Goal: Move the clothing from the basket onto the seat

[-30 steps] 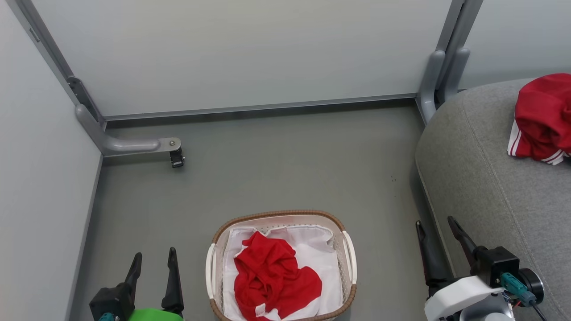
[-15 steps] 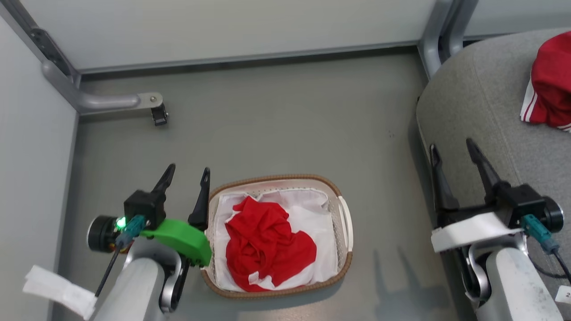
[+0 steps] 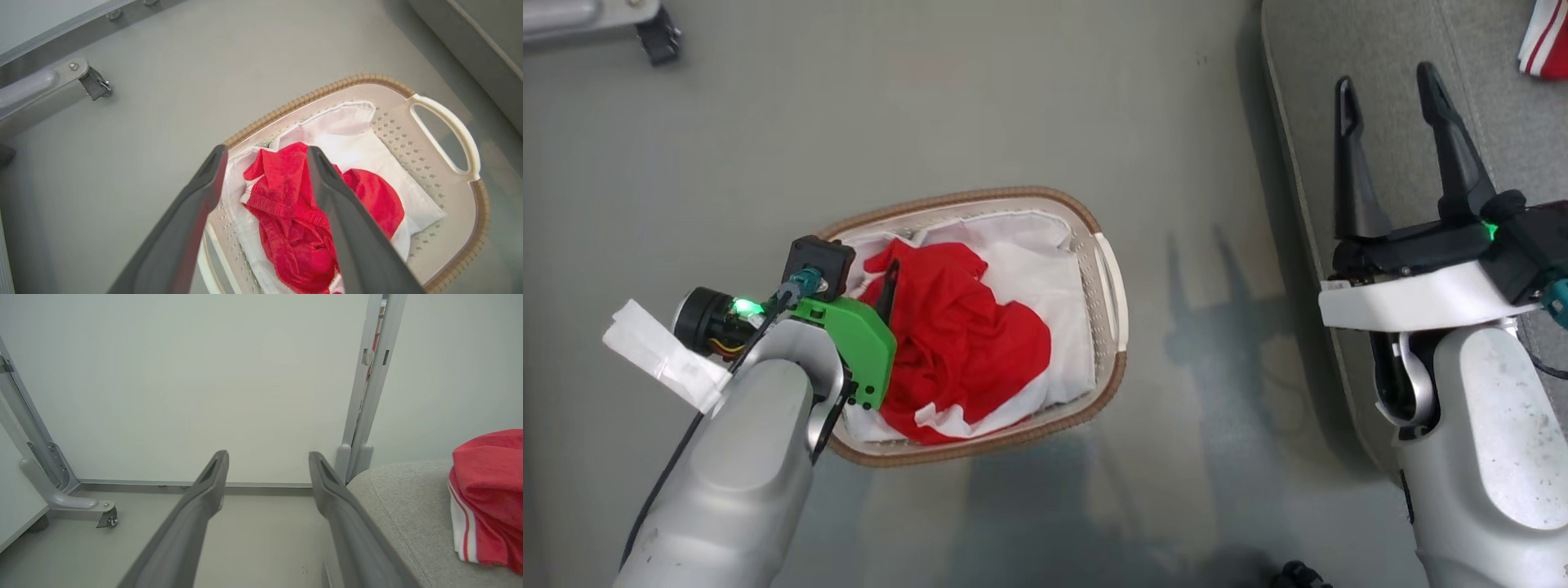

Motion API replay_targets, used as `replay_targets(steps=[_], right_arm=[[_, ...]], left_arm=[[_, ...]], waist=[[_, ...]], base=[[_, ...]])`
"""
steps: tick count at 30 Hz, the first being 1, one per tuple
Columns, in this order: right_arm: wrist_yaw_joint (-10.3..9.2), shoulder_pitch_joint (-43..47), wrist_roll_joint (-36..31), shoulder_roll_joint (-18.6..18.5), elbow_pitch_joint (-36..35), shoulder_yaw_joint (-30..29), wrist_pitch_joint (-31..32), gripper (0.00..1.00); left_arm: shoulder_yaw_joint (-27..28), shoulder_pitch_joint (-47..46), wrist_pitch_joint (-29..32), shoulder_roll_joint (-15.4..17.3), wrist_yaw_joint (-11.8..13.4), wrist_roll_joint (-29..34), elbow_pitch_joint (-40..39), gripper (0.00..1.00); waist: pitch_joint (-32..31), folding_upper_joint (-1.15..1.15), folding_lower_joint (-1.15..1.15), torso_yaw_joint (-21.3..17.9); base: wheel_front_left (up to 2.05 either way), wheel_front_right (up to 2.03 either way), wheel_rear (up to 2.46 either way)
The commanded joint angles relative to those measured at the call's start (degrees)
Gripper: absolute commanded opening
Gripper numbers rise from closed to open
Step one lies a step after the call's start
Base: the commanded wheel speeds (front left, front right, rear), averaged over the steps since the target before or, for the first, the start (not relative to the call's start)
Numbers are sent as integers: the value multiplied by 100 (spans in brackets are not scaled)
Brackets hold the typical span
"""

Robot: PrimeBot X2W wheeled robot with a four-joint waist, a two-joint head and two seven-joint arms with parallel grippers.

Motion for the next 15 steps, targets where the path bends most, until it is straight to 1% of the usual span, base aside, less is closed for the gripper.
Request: replay_targets(steps=[1, 5, 11, 15], right_arm=[[-8, -136, 70, -6, -78, 7, -11, 100], [-8, -291, 267, -5, -245, 69, -11, 100], [-8, -423, 489, -4, -405, 159, -11, 100], [-8, -492, 592, -5, -442, 254, -11, 100]], left_arm=[[-28, -214, 30, 122, -17, 56, 141, 100], [-152, -478, 135, 240, -61, 166, 568, 100], [-300, -776, 223, 305, -50, 294, 987, 100], [-346, -959, 268, 333, 138, 377, 1202, 100]], waist=[[1161, 0, -1, -809], [1489, 0, -1, -1000], [1749, 0, -1, -1158], [1843, 0, -1, -1239]], base=[[0, 0, 0], [0, 0, 0], [0, 0, 0], [0, 0, 0]])
